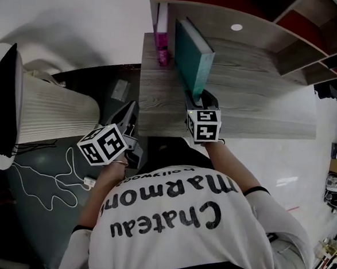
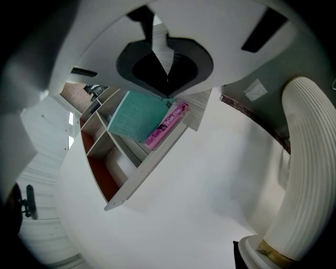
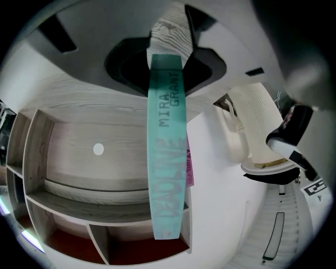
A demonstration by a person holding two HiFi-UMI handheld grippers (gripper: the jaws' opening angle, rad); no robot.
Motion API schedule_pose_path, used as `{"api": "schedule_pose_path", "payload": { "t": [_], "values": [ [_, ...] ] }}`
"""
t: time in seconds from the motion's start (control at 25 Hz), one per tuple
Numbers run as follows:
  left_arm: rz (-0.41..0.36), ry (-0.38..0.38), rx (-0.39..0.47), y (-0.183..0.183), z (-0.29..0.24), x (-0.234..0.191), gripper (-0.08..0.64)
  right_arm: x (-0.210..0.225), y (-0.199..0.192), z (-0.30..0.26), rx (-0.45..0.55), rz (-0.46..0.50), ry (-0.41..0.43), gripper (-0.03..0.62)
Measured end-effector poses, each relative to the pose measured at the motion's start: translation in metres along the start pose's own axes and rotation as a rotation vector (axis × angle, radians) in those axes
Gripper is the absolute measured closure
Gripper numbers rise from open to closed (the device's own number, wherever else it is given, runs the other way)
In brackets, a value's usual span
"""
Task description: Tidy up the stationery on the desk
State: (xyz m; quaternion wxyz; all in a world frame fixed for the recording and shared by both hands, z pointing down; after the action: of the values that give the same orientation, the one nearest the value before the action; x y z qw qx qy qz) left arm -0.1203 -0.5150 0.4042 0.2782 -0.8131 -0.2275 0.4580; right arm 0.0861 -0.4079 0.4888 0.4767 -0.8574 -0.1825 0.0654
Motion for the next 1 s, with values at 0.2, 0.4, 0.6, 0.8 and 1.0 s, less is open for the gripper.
{"api": "schedule_pose_path", "payload": {
  "t": [0.2, 0.4, 0.6, 0.8, 1.0],
  "values": [
    [0.011, 0.063, 0.048, 0.006, 0.009, -0.007, 0.545, -0.006, 0.011, -0.021, -0.016, 0.013, 0.022, 0.416],
    [0.008, 0.13, 0.106, 0.016, 0.019, -0.017, 0.545, -0.011, 0.018, -0.037, -0.028, -0.009, 0.034, 0.414],
    [0.03, 0.167, 0.135, 0.019, 0.027, -0.027, 0.545, -0.014, 0.023, -0.047, -0.027, 0.026, 0.002, 0.41],
    [0.05, 0.191, 0.149, 0.019, 0.03, -0.032, 0.545, -0.021, 0.022, -0.055, -0.056, 0.075, -0.028, 0.4],
    [0.061, 0.206, 0.158, 0.02, 0.03, -0.035, 0.545, -0.029, 0.018, -0.066, -0.093, 0.081, -0.063, 0.399]
  ]
}}
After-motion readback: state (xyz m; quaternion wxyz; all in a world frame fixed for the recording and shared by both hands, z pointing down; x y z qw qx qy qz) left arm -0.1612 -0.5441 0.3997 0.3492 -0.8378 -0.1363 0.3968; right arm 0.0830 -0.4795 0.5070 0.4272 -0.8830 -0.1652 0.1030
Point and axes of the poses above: the fingertips, and each gripper's own axes: z backward along the fingers, x to its right, y out of its top, the point moved 5 cm from there along z, backward along the fingers
